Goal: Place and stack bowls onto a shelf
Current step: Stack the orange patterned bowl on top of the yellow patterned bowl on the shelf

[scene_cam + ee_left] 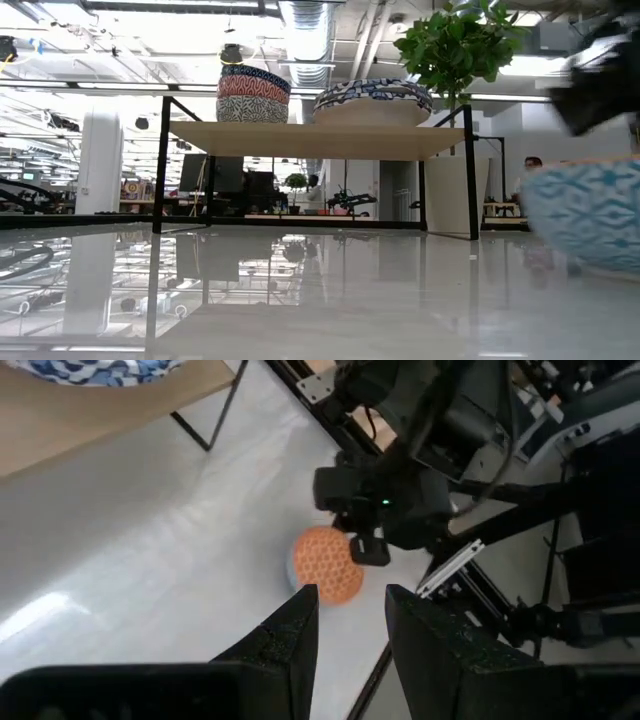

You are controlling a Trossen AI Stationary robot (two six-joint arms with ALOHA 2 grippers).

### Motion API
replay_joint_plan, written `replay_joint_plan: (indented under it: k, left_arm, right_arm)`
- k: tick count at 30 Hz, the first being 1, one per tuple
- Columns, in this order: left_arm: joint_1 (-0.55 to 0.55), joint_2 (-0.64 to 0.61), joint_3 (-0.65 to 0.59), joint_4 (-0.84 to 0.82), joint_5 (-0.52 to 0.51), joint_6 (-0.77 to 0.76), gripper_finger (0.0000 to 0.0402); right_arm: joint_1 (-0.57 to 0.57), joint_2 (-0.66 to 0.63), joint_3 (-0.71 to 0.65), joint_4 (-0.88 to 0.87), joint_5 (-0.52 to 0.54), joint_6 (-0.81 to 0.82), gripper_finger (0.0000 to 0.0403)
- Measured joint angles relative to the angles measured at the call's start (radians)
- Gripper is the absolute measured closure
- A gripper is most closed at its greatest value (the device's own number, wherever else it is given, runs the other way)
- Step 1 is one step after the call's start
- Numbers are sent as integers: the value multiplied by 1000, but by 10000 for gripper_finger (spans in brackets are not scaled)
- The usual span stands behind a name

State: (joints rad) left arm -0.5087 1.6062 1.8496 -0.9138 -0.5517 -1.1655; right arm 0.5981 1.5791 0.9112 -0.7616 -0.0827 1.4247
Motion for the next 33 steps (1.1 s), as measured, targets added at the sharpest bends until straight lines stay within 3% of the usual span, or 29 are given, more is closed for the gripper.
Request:
replay_joint_plan:
  k: [10, 14, 19, 25, 33]
  left_arm:
    - [-52, 15, -9, -64, -121, -131, 300]
    - [-63, 52, -86, -10, -116, -192, 300]
    - [-49, 151, -166, 38, -109, -268, 299]
    - [2, 298, -203, 282, 25, -104, 284]
    - [78, 437, -203, 450, 158, 6, 216]
  right_arm:
    - [-197, 0, 1, 366, 18, -342, 373]
    - [-215, -26, 9, 312, 39, -361, 374]
    - [-177, -56, 10, 110, 123, -314, 369]
    - [-130, -62, 10, -66, 174, -255, 370]
    - [-91, -62, 10, -82, 188, -220, 367]
